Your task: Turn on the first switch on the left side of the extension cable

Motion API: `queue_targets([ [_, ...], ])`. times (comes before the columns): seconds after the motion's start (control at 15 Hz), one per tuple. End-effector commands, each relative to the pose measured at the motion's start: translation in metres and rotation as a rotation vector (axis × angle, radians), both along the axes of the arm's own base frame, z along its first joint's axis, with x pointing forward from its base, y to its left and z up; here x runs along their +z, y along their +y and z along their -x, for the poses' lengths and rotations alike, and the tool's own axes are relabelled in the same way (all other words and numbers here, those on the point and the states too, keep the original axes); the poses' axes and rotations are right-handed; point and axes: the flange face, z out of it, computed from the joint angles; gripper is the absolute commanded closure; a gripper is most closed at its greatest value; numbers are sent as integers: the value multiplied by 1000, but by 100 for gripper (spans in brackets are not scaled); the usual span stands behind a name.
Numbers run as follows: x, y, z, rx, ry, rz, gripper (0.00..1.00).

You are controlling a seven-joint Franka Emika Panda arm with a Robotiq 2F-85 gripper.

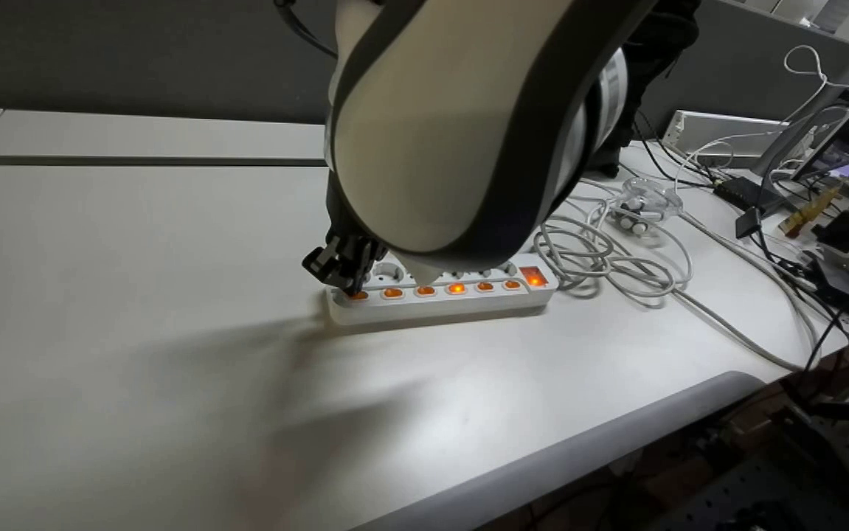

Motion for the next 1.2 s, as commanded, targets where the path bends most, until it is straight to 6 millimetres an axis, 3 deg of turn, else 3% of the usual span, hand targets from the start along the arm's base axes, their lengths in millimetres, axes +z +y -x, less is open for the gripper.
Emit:
queue_targets([
  [0.0,-4,3,0,-25,-15,-15,100],
  [0.6,-5,-3,3,-22,-35,-15,100],
  [1.13,-21,-29,34,-14,-187,-37,100],
])
